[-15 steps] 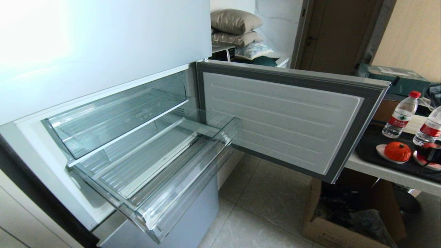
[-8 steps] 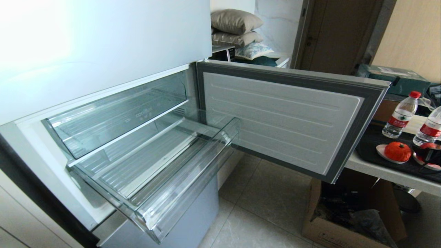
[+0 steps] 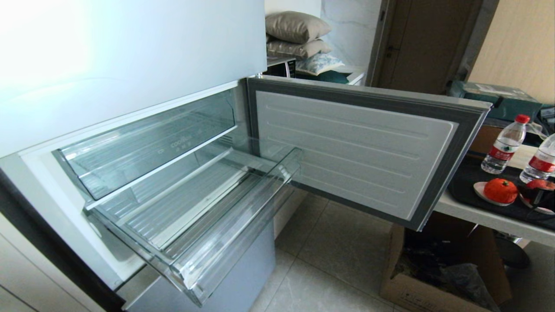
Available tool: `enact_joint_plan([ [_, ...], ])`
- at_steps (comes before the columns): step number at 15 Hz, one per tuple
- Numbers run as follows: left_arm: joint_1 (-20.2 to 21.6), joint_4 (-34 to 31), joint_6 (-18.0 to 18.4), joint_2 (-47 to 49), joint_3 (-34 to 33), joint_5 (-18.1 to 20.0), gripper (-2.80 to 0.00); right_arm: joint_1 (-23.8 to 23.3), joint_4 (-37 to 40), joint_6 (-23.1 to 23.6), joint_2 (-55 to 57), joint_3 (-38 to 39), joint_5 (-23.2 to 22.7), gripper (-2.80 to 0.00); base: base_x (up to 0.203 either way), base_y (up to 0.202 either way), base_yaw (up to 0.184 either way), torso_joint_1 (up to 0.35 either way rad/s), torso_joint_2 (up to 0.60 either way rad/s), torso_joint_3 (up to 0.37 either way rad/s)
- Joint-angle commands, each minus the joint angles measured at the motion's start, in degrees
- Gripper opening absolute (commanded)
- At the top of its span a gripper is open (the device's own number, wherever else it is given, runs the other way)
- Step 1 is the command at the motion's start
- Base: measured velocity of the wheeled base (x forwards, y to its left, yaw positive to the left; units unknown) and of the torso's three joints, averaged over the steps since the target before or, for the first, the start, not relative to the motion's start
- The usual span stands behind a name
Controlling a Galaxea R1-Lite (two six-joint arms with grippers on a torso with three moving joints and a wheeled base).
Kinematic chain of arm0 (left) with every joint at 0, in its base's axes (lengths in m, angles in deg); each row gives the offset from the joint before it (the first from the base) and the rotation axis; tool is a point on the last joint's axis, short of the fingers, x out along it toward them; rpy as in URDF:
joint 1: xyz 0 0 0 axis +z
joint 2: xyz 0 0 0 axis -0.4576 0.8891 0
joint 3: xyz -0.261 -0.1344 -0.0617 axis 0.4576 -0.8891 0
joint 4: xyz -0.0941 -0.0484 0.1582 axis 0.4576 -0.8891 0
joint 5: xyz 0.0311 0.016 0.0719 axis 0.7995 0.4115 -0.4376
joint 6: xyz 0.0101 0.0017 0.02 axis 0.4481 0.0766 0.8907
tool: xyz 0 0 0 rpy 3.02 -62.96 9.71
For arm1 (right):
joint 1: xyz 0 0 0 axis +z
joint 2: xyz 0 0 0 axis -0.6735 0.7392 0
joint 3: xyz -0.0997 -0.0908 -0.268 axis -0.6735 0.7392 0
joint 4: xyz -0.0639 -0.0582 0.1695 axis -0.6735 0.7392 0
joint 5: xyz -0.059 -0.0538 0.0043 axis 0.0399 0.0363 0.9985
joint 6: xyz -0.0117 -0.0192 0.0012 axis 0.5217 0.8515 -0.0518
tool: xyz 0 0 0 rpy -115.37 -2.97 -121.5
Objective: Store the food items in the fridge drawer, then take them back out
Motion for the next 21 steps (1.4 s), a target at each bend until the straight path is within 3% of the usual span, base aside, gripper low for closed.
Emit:
enact_joint_plan([
  [1,0.0,-0.1,0.0,0.0,0.0,0.0,-2.8,0.0,-0.3,0.1,0.2,-0.1,-0.1,0.0,0.0,0.0,0.0,0.0,0.0,0.0],
  [2,0.0,-0.1,0.0,0.0,0.0,0.0,-2.8,0.1,-0.3,0.1,0.3,-0.1,-0.1,0.0,0.0,0.0,0.0,0.0,0.0,0.0],
  [3,0.0,-0.1,0.0,0.0,0.0,0.0,-2.8,0.1,-0.3,0.1,0.3,-0.1,-0.1,-2.8,0.0,0.0,0.0,0.0,0.0,0.0],
  [10,0.0,-0.1,0.0,0.0,0.0,0.0,-2.8,-0.6,0.2,0.0,-4.0,1.6,1.2,-2.8,0.0,0.0,0.0,0.0,0.0,0.0],
  [13,0.0,0.0,0.0,0.0,0.0,0.0,-2.8,-2.4,2.0,0.4,-14.9,7.7,1.7,-2.8,0.0,0.0,0.0,0.0,0.0,0.0],
  [17,0.0,0.0,0.0,0.0,0.0,0.0,-2.8,-4.5,2.8,1.4,-37.3,27.7,2.2,-2.8,0.0,0.0,0.0,0.0,0.0,0.0],
  [21,0.0,-0.1,0.0,0.1,0.0,0.0,-2.8,-5.4,3.1,5.2,-61.4,50.0,-0.8,-2.8,0.0,0.0,0.0,0.0,0.0,0.0],
])
